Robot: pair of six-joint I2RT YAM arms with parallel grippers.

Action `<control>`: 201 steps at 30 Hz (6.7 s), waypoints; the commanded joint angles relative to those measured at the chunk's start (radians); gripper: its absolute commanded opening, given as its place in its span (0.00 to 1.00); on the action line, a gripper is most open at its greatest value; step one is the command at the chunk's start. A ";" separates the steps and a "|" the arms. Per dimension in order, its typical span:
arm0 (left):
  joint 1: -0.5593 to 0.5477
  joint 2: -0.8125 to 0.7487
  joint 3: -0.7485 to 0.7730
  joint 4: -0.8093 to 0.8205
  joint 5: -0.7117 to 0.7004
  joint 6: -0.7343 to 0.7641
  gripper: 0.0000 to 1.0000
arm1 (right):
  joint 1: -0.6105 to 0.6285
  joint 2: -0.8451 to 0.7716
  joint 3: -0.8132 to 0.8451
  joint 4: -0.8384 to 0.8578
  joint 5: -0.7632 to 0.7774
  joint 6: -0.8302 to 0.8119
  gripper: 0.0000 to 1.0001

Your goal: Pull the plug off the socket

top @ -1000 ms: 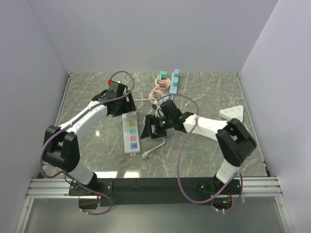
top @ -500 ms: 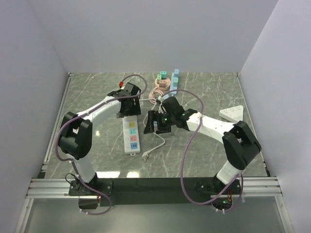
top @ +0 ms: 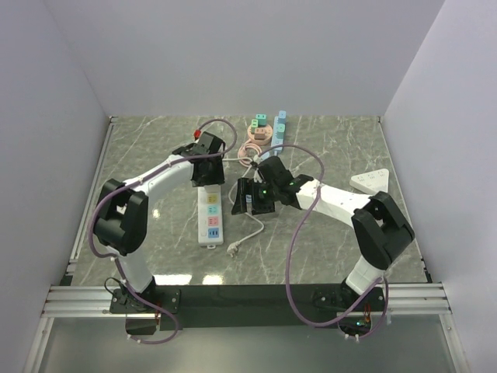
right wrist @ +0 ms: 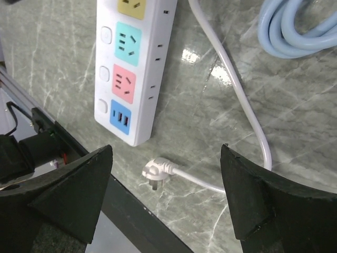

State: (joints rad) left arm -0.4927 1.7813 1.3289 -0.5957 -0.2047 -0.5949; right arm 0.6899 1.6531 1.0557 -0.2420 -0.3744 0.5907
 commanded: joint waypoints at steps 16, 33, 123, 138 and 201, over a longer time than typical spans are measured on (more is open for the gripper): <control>0.120 -0.287 -0.198 0.358 0.582 -0.141 0.00 | 0.000 0.172 0.124 0.168 -0.012 0.095 0.87; 0.152 -0.356 -0.152 0.168 0.504 -0.026 0.00 | -0.035 0.240 0.174 0.119 -0.011 0.158 0.00; 0.244 -0.138 -0.298 0.449 0.653 -0.168 0.01 | -0.033 0.295 0.270 -0.017 -0.149 0.055 0.00; 0.382 -0.339 -0.309 0.177 0.602 -0.054 0.00 | -0.036 0.375 0.260 -0.092 -0.067 0.081 0.00; 0.855 -0.250 -0.313 0.128 0.518 -0.085 0.86 | -0.909 0.043 0.217 -0.571 0.643 0.021 0.00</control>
State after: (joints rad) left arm 0.3611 1.5215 0.9962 -0.4797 0.2684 -0.6739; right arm -0.1421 1.6798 1.2037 -0.7620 0.1505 0.6178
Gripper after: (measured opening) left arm 0.862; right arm 0.426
